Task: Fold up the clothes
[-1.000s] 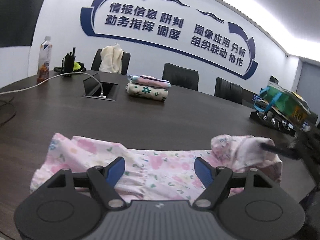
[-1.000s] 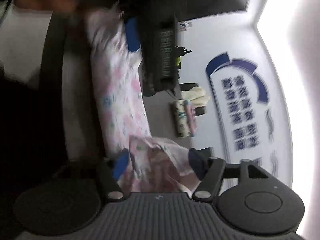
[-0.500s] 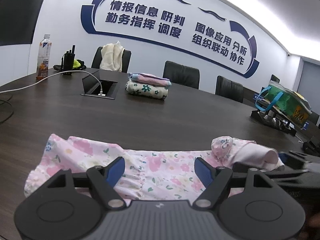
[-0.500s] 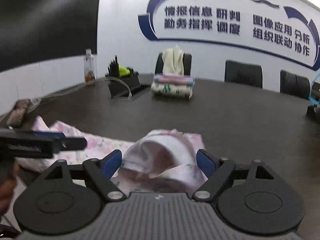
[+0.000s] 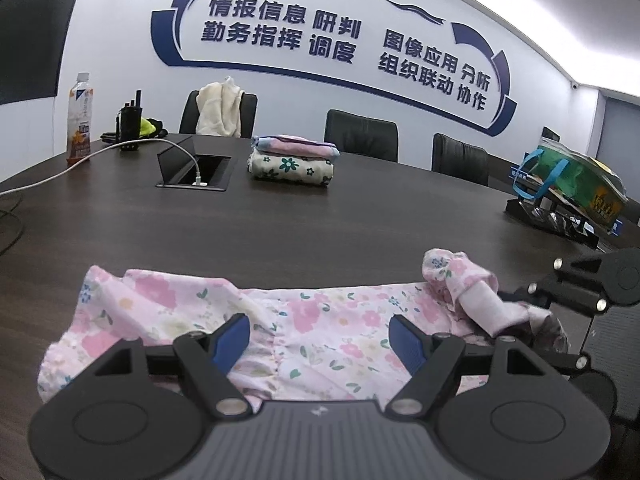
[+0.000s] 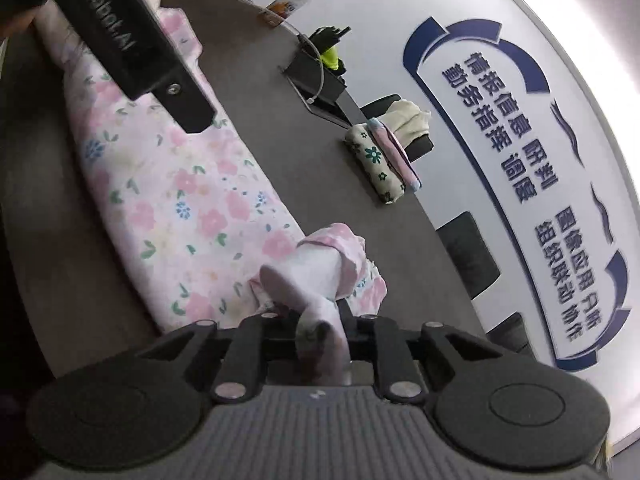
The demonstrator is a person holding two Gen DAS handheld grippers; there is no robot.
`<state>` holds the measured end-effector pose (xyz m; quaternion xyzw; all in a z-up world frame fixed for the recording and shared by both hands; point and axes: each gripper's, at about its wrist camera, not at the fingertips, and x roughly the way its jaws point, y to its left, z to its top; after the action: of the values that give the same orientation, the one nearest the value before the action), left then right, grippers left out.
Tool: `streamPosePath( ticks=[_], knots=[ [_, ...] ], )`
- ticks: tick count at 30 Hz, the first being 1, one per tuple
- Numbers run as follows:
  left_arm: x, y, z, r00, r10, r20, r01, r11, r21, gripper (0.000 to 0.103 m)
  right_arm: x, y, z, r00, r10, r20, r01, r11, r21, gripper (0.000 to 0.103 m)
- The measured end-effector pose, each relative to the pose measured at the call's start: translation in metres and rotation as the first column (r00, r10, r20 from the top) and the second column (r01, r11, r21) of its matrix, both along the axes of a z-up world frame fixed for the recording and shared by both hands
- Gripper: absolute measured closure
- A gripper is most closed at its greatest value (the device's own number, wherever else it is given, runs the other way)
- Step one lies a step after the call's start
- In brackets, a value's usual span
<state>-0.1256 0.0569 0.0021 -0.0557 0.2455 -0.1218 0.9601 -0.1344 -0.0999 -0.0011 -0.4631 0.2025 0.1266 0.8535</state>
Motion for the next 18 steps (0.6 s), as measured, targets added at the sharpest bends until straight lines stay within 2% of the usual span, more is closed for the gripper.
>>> streamPosePath(
  ticks=[2,3,5,6,8,11,14,15,18],
  knots=[
    [0.0,0.001,0.0,1.0,-0.001,0.001,0.001,1.0,0.0,0.028,0.002,-0.002,0.015,0.998,0.015,-0.053,-0.01,0.995,0.103,0.055],
    [0.0,0.001,0.001,1.0,-0.001,0.001,0.001,1.0,-0.002,0.028,0.002,-0.008,0.026,0.996,0.032,-0.087,-0.015,0.982,0.187,0.052],
    [0.001,0.002,0.001,1.0,0.001,0.001,-0.001,1.0,-0.008,0.028,0.001,-0.022,0.049,0.987,0.072,-0.145,-0.014,0.93,0.368,0.04],
    [0.001,0.002,0.001,1.0,0.003,0.002,-0.003,1.0,-0.009,0.028,0.0,-0.03,0.059,0.982,0.094,-0.164,-0.01,0.892,0.452,0.038],
    [0.0,0.002,0.0,1.0,0.004,0.003,-0.004,1.0,-0.01,0.028,-0.007,-0.048,0.073,0.982,0.099,-0.158,0.006,0.829,0.559,0.023],
    [0.001,0.002,0.0,1.0,0.003,0.0,-0.003,1.0,-0.007,0.028,-0.006,-0.076,0.086,0.988,0.082,-0.129,0.032,0.718,0.695,0.021],
    [0.002,0.002,0.0,1.0,0.005,-0.002,-0.005,1.0,-0.005,0.028,-0.001,-0.1,0.093,0.994,0.036,-0.105,0.061,0.613,0.787,0.021],
    [0.001,0.002,0.0,1.0,0.007,-0.001,-0.007,1.0,-0.006,0.028,0.0,-0.105,0.093,0.995,0.007,-0.102,0.077,0.595,0.8,0.021],
    [0.002,0.001,0.001,1.0,0.012,0.001,-0.012,1.0,-0.008,0.028,0.003,-0.108,0.085,0.992,-0.044,-0.121,0.123,0.598,0.792,0.021]
  ],
)
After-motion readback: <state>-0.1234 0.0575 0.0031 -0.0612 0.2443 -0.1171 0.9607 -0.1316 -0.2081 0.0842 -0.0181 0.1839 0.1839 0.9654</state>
